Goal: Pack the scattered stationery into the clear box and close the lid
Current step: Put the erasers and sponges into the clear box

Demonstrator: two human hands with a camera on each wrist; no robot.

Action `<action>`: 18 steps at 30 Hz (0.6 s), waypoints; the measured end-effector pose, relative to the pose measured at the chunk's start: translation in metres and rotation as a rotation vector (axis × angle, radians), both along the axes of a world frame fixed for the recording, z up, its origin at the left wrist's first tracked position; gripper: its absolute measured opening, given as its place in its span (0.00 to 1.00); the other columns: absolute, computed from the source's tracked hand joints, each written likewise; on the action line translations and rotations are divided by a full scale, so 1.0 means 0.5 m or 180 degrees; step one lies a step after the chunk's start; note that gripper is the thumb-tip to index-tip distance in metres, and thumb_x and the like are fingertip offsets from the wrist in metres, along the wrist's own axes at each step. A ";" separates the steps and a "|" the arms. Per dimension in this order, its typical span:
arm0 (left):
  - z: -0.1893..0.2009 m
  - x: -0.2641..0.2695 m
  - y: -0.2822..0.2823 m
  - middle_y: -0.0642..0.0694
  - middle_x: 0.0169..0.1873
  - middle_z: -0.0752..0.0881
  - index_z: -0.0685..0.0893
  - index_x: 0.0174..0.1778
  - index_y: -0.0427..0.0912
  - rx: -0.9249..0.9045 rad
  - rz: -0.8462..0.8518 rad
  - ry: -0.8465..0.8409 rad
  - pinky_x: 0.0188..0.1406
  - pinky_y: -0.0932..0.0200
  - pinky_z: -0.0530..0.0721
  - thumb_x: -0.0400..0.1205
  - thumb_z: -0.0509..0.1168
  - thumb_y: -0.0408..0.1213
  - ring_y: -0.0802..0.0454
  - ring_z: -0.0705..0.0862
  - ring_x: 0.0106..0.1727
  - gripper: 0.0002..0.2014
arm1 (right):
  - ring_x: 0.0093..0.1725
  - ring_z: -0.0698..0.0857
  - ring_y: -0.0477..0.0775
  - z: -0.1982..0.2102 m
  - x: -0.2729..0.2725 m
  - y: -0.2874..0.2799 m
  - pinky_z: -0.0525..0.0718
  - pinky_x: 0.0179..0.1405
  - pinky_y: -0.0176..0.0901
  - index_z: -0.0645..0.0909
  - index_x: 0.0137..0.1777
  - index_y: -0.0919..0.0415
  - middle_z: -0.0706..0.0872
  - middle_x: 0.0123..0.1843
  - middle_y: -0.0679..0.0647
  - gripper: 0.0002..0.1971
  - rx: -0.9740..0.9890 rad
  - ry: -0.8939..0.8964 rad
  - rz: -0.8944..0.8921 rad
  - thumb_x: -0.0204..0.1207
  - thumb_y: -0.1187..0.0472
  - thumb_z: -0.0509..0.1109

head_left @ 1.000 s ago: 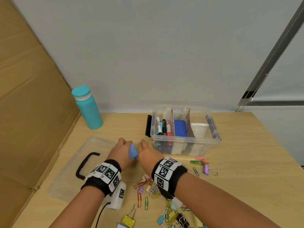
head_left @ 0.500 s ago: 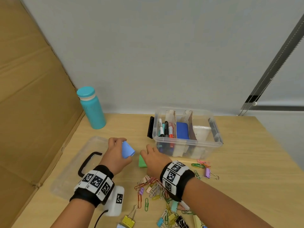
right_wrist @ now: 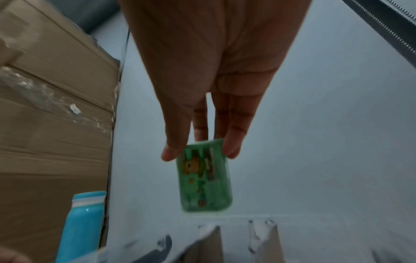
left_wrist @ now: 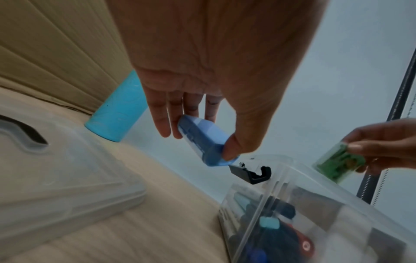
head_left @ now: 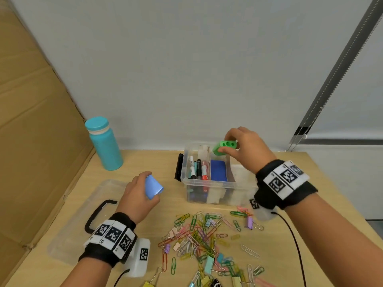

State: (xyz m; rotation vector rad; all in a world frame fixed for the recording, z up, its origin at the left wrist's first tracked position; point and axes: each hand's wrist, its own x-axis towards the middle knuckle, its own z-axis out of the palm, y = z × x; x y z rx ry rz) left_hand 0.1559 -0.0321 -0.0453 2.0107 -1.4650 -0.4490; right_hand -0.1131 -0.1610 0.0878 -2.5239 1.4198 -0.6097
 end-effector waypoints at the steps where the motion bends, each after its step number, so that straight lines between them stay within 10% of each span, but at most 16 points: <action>1: 0.003 -0.003 0.000 0.45 0.67 0.74 0.64 0.77 0.45 -0.0005 -0.0027 -0.0007 0.66 0.50 0.75 0.75 0.70 0.40 0.45 0.72 0.68 0.34 | 0.47 0.81 0.52 -0.004 0.001 -0.018 0.78 0.45 0.40 0.80 0.54 0.56 0.82 0.51 0.52 0.16 0.0188 0.0223 -0.0072 0.74 0.47 0.73; 9: -0.002 -0.017 0.003 0.46 0.68 0.74 0.65 0.77 0.45 -0.0104 -0.0152 -0.0011 0.67 0.51 0.74 0.75 0.70 0.39 0.45 0.72 0.68 0.34 | 0.52 0.86 0.56 -0.035 0.089 -0.076 0.83 0.49 0.43 0.84 0.56 0.65 0.88 0.55 0.57 0.19 0.1142 0.1665 -0.0066 0.78 0.48 0.69; 14: -0.008 -0.010 0.015 0.46 0.67 0.75 0.66 0.76 0.45 -0.0162 -0.0075 0.0095 0.66 0.50 0.75 0.74 0.71 0.38 0.46 0.73 0.66 0.34 | 0.34 0.80 0.52 -0.044 0.125 -0.084 0.79 0.35 0.39 0.83 0.57 0.67 0.88 0.50 0.60 0.20 0.1442 0.2059 -0.0125 0.78 0.49 0.69; 18: -0.010 -0.004 0.024 0.47 0.66 0.75 0.66 0.76 0.46 -0.0198 -0.0056 0.0164 0.65 0.53 0.76 0.75 0.71 0.38 0.49 0.73 0.66 0.34 | 0.54 0.86 0.59 -0.076 0.127 -0.117 0.84 0.57 0.49 0.81 0.57 0.57 0.86 0.60 0.57 0.20 0.1191 0.2748 -0.0020 0.68 0.50 0.77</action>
